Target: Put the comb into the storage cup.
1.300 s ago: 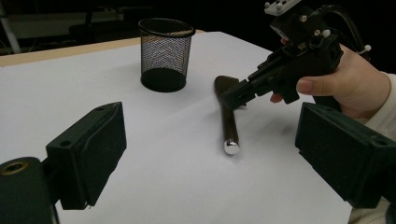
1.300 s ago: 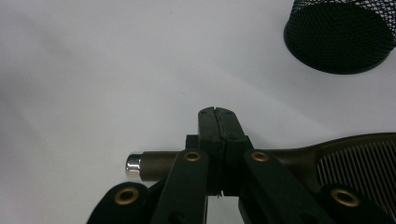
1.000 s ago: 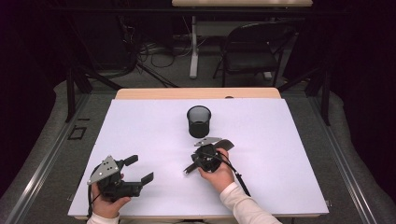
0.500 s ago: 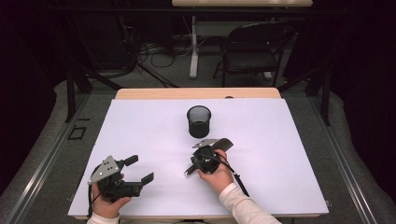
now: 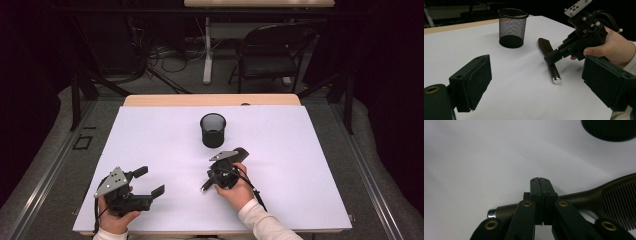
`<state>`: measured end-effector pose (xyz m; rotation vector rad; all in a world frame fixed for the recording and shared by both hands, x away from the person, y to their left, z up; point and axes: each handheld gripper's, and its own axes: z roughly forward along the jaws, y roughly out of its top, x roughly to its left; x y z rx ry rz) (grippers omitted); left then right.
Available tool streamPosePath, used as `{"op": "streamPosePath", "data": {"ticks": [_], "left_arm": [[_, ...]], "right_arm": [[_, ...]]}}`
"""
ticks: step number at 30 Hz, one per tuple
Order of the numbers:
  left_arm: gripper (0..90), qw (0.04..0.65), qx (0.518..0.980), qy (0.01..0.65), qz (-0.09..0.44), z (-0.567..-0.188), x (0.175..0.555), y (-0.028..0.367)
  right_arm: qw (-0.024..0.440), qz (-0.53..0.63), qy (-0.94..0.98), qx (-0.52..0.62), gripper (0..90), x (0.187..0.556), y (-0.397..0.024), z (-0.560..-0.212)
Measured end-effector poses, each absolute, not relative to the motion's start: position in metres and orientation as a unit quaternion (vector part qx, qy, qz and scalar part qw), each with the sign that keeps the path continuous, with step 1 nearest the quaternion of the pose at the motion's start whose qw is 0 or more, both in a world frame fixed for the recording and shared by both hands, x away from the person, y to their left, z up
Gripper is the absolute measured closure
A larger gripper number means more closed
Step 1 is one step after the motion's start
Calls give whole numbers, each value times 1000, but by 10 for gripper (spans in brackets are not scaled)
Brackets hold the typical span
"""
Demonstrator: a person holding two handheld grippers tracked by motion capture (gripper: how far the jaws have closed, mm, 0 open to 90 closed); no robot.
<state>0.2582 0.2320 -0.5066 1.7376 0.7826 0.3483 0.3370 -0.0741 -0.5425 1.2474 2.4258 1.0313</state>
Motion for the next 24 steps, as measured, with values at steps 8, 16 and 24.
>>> {"op": "streamPosePath", "data": {"ticks": [8, 16, 24], "left_arm": [[92, 566, 740, 332, 147, -507, 258, 232], [93, 566, 739, 333, 147, -507, 259, 232], [93, 568, 739, 332, 146, -507, 259, 233]], "right_arm": [[112, 344, 828, 429, 900, 335, -75, -541], [106, 339, 827, 435, 900, 337, -74, -543], [108, 326, 832, 436, 900, 331, -80, -541]]}}
